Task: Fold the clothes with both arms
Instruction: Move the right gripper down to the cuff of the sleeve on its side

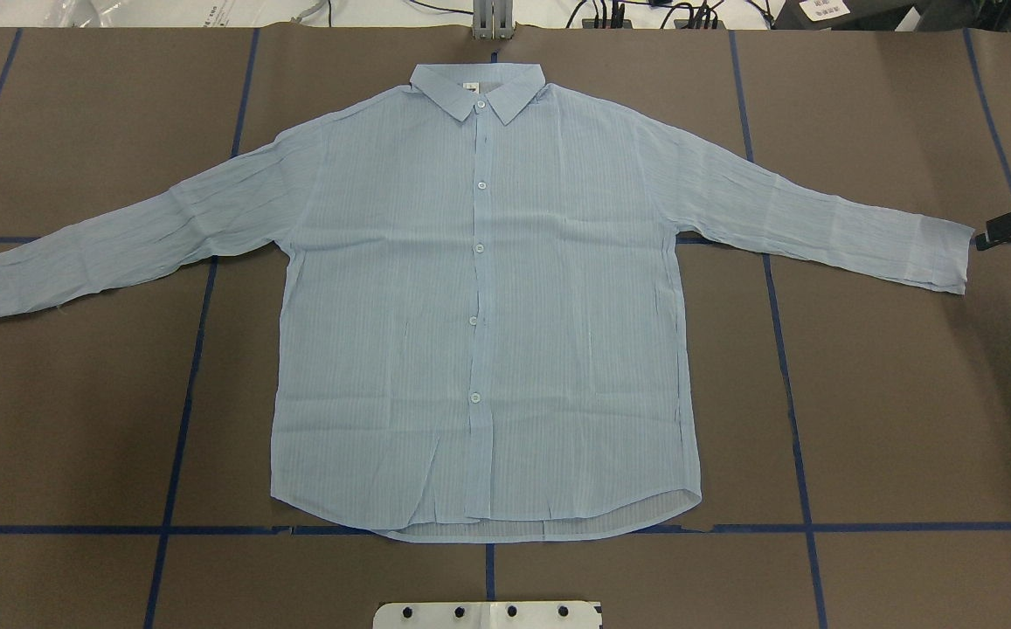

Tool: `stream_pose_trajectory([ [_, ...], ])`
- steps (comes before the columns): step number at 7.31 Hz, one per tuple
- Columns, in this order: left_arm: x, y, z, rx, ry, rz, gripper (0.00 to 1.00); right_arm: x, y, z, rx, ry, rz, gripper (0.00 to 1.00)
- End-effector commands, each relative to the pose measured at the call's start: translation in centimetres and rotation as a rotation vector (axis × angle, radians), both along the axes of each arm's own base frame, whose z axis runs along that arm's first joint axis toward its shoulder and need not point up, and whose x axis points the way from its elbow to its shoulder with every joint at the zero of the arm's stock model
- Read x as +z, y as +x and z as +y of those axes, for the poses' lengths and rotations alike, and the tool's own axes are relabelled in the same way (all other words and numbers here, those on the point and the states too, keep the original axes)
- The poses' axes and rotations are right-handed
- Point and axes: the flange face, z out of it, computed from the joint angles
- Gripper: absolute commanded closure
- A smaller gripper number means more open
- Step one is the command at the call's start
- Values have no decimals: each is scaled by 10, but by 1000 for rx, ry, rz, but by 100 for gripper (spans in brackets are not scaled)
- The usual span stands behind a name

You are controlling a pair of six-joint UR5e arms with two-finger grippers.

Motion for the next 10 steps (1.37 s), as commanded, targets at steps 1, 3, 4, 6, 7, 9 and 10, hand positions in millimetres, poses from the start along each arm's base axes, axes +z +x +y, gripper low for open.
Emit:
stream_pose_trajectory([
  [1,0,0,-1,0,24,0,0,-2,-29,5,-38,2,0,0],
  [3,-1,-1,0,-2,27,0,0,-3,-37,7,-54,-3,-1,3],
  [4,0,-1,0,-2,25,0,0,-2,-41,7,-60,-7,1,8],
  [6,0,-1,-1,-1,28,-1,0,-1,-46,9,-71,-10,3,21],
  [7,0,-1,-1,0,29,-1,0,-2,-47,9,-74,-10,-3,30],
  [9,1,-1,0,0,27,-1,0,-1,-47,10,-74,-13,-2,47],
  [10,1,0,0,2,27,-1,0,-1,-48,10,-76,-13,-2,47],
])
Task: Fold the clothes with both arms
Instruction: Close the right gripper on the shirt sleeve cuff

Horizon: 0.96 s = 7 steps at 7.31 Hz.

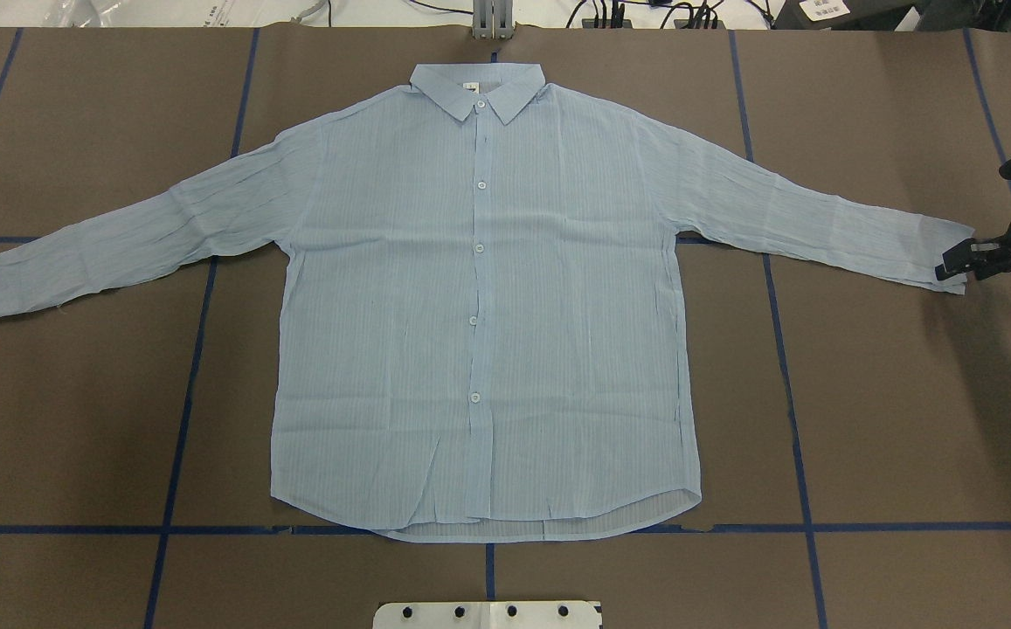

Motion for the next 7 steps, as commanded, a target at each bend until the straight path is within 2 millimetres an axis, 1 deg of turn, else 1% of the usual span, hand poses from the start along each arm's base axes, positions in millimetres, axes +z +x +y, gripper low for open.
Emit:
stream_pose_trajectory([
  [1,-1,1,-1,1,1,-1,0,1,-1,1,-4,-2,1,47],
  [3,-1,1,-1,1,1,-1,0,1,-3,2,-8,-3,1,47],
  [4,-1,1,-1,0,2,-1,0,1,-4,1,-8,-12,4,60],
  [5,-2,1,-2,-1,2,-1,0,-2,-5,0,-10,-12,4,78],
  [7,-3,1,-3,-2,3,0,0,-7,-6,-3,-11,1,3,92],
])
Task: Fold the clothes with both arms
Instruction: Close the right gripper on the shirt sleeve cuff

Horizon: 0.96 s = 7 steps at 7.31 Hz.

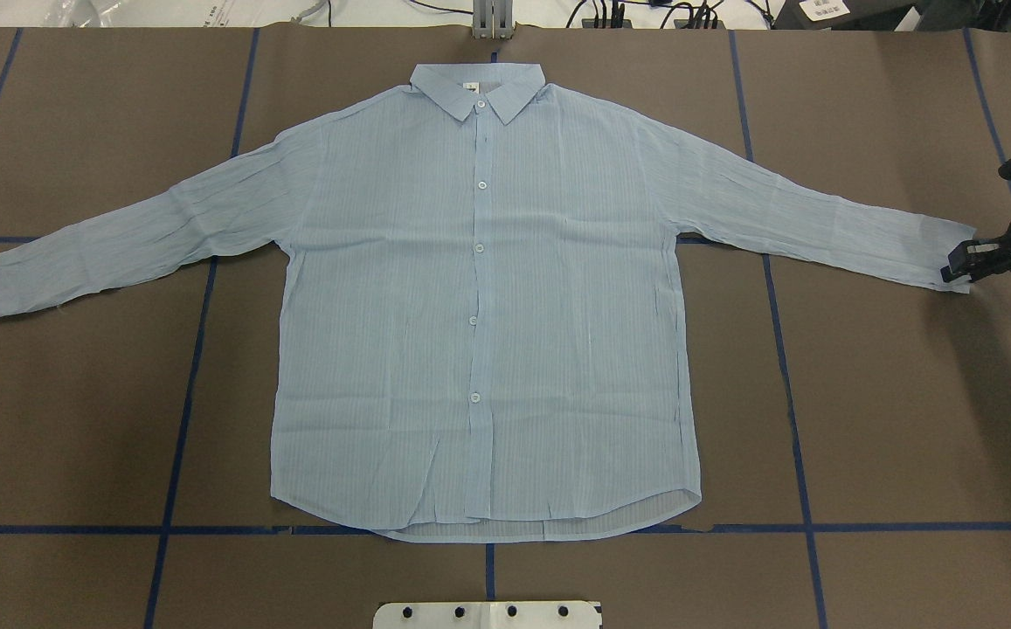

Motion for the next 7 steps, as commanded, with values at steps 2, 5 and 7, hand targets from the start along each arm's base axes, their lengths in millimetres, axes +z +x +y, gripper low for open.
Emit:
stream_pose_trajectory([
  [2,0,0,0,0,1,0,0,-5,-1,-1,-2,11,-1,95],
  [5,2,-1,0,1,-1,-1,0,-16,8,-5,12,32,-14,95],
  [7,3,-1,1,2,-2,-1,0,-59,30,-15,34,87,-78,100],
])
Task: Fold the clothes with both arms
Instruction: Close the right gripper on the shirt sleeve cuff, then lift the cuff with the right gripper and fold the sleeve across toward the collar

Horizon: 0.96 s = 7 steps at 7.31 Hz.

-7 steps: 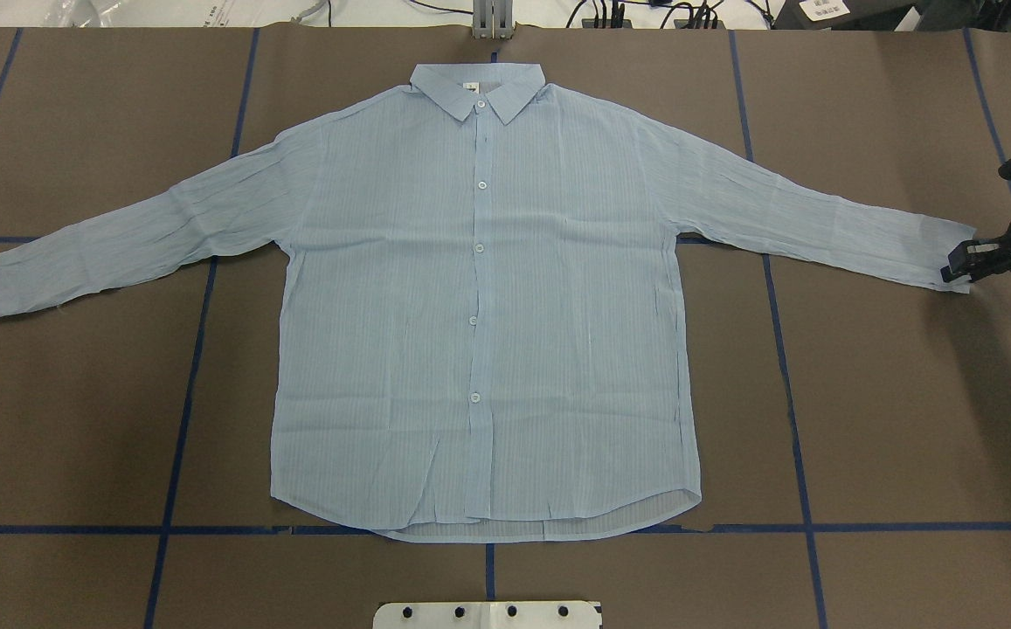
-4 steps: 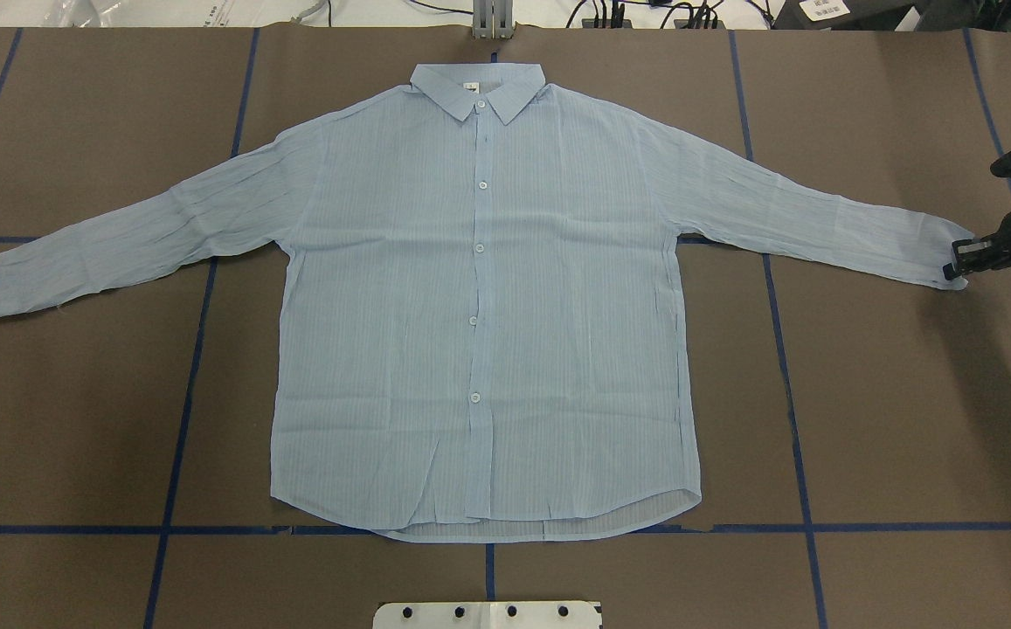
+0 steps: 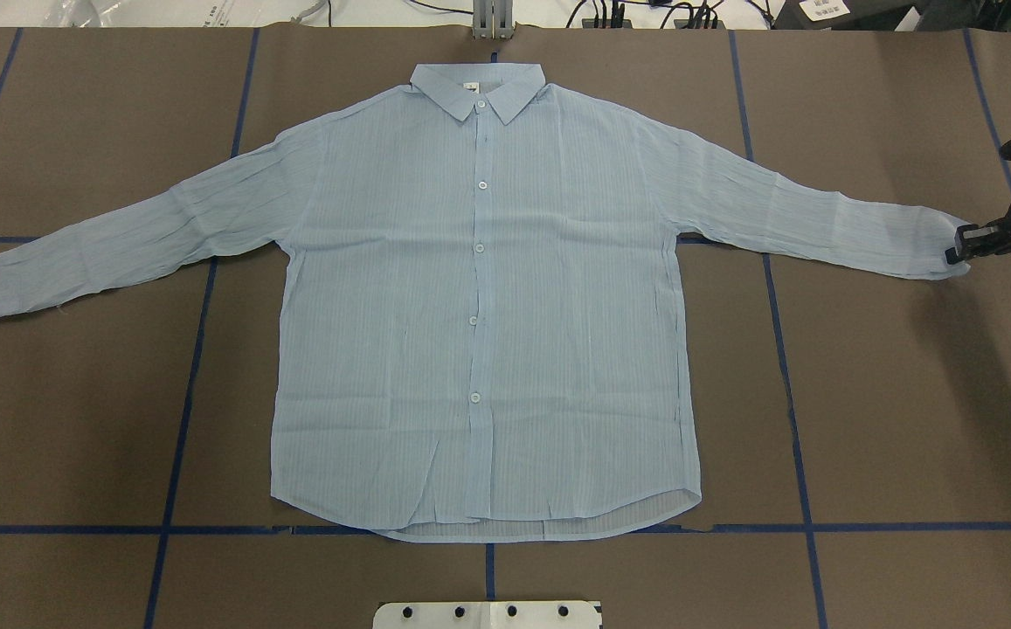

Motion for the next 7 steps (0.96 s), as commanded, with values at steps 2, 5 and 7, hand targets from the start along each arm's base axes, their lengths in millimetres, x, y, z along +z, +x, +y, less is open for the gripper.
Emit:
stream_pose_trajectory([
  [2,2,0,1,1,-4,0,0,-89,18,-30,10,98,-133,100],
  [5,16,0,2,1,-26,0,0,-278,-36,-105,2,106,-251,100],
  [7,26,0,1,-5,-26,1,0,-402,-116,-120,-6,113,-277,100],
])
